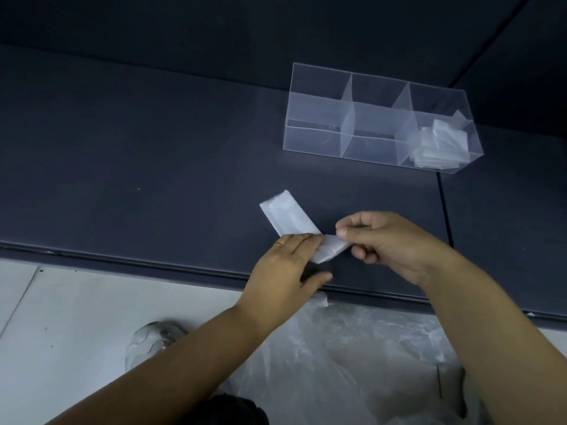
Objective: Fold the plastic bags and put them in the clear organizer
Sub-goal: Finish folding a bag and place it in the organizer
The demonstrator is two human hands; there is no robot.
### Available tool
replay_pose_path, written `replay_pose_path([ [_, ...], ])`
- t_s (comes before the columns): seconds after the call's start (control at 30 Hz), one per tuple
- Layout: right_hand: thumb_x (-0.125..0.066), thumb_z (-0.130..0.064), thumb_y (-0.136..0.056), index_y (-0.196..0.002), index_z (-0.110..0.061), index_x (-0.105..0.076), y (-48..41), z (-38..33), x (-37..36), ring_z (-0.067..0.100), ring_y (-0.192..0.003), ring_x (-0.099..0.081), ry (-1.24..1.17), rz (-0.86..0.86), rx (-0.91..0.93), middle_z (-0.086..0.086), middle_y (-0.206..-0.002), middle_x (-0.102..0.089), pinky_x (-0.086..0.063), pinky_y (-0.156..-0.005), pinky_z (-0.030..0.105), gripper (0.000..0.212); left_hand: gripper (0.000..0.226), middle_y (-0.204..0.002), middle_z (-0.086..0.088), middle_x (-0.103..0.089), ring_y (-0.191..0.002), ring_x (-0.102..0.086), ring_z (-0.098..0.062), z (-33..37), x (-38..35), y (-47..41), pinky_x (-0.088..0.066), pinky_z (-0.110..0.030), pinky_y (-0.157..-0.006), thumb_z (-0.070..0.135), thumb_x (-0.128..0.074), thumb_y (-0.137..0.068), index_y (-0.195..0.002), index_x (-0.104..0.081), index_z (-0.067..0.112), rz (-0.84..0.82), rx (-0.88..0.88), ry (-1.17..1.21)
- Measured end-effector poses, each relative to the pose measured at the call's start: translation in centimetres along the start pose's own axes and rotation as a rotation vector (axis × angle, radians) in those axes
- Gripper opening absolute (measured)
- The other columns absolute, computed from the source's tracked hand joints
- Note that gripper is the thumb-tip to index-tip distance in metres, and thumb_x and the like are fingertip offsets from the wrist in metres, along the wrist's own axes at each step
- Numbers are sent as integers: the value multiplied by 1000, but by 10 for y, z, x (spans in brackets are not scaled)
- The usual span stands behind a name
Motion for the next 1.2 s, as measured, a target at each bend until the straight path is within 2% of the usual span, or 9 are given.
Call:
replay_pose_path([
  [0.1, -68, -15, -86, -100, -17, -65, 1, -13, 2, 3, -51, -52, 24, 47, 110, -6, -63, -65, -41, -50, 13, 14, 30, -86, 4, -71, -74, -62, -11, -5, 15, -4, -49, -22, -68, 31, -54, -94, -116, -69, 18, 134, 64, 69],
  [0.2, -73, -18, -82, -113, -26, -61, -4, -21, 5, 6, -65, -53, 124, 158, 303, -13, -99, -70, -47, -64, 12, 34, 29, -54, 11, -49, -51, -45, -6, -17, 18, -10, -38, -18, -53, 36, -46, -99, -110, -71, 25, 103, 199, 249],
  [0.33, -72, -13, -83, -123, -24, -57, -18, -7, -17, 11, -69, -52, -57, -64, 255, -6, -110, -70, -44, -58, 17, 44, 37, -62, -14, -55, -57, -46, -13, -30, 17, -18, -44, -39, -58, 37, -47, -98, -81, -65, 10, 77, 370, 447],
  [0.43, -74, -14, -82, -106, -25, -65, -28, 4, -23, 4, -58, -52, -49, 47, 206, -8, -87, -73, -42, -51, 14, 28, 46, -62, -17, -45, -58, -40, -14, -37, 19, -26, -42, -39, -57, 34, -49, -98, -74, -52, -5, 89, 447, 507],
  [0.6, -76, -10, -78, -87, -15, -65, -38, 6, -29, -2, -43, -50, -12, 241, 202, -4, -65, -68, -39, -44, 12, 15, 36, -88, -34, -60, -78, -62, -41, -49, 16, -35, -54, -56, -78, 21, -48, -99, -90, -58, -12, 93, 575, 650],
  [0.73, -78, -13, -76, -78, -19, -63, -43, 5, -30, -2, -45, -52, 80, 338, 177, 0, -69, -67, -41, -46, 14, 17, 19, -87, -18, -69, -69, -71, -20, -56, 18, -35, -59, -29, -60, 8, -49, -98, -111, -61, 1, 216, 752, 804],
  [0.87, -79, -14, -75, -72, -19, -64, -45, 2, -32, 2, -53, -55, 104, 354, 186, -1, -69, -67, -42, -55, 18, 16, 27, -90, -1, -59, -73, -61, -12, -49, 34, -29, -49, -16, -66, 10, -60, -91, -117, -55, 12, 360, 456, 316],
  [1.0, -78, -12, -75, -73, -15, -66, -42, -2, -34, 10, -60, -61, 129, 360, 214, 2, -71, -69, -48, -60, 21, 12, 29, -125, -9, -59, -115, -56, -30, -35, 25, -29, -38, -38, -97, 13, -62, -90, -118, -65, 8, 229, 10, -181],
  [1.2, -73, -16, -80, -77, -17, -67, -42, -8, -40, 8, -63, -60, 292, 431, 296, -7, -67, -64, -49, -63, 24, 8, 59, -159, 3, -19, -148, -8, -22, -55, 6, -24, 5, -45, -117, 45, -29, -101, -151, -22, 16, -84, 145, -443],
])
Point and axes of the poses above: each hand's wrist, its own y-axis away from the middle knuckle, its own x-axis out of the back of the hand, z = x × y, the point moved 4 cm from there along -y, towards the middle knuckle
